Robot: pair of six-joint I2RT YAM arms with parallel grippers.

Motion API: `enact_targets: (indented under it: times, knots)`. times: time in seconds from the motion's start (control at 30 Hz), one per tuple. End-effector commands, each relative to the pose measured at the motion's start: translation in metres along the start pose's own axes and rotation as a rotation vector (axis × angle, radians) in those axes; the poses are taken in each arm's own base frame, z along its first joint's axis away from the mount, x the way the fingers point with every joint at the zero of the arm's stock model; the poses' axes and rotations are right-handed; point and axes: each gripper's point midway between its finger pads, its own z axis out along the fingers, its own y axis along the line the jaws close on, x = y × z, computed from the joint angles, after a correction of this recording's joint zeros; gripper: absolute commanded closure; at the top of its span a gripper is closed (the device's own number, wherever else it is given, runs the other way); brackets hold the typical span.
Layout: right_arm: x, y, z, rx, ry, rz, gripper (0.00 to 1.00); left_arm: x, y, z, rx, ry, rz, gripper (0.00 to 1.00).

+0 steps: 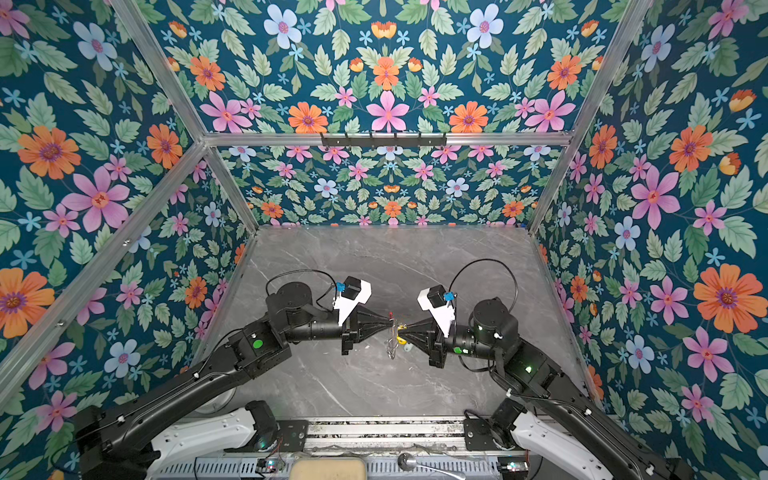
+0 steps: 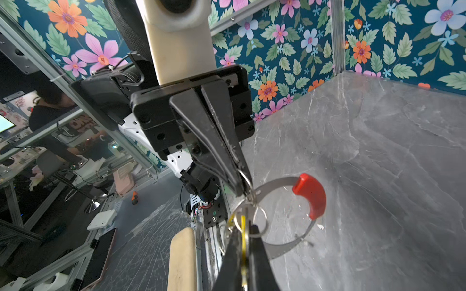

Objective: Remove the keys from the keyring

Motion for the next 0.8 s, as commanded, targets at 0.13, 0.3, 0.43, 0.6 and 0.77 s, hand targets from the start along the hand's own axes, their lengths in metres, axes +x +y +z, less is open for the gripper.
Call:
enact_targets:
  times: [0.13, 0.3, 0.43, 0.6, 0.77]
  knots:
    - [0.0, -0.001, -0.003, 0.027, 0.05, -0.029, 1.0, 0.0, 0.001, 0.001, -0.003, 0.013, 0.036, 1.0]
    - [-0.004, -0.001, -0.002, 0.037, 0.082, -0.057, 1.0, 0.005, -0.003, 0.001, 0.023, 0.026, 0.044, 1.0]
    - [-0.006, -0.003, 0.001, 0.043, 0.126, -0.084, 1.0, 0.008, -0.007, 0.0, 0.049, 0.039, 0.057, 1.0]
    - [-0.007, 0.0, 0.0, 0.033, 0.185, -0.118, 1.0, 0.012, -0.011, -0.001, 0.068, 0.063, 0.071, 1.0]
    - [-0.001, -0.001, -0.002, 0.043, 0.246, -0.134, 1.0, 0.014, -0.015, -0.003, 0.084, 0.079, 0.087, 1.0]
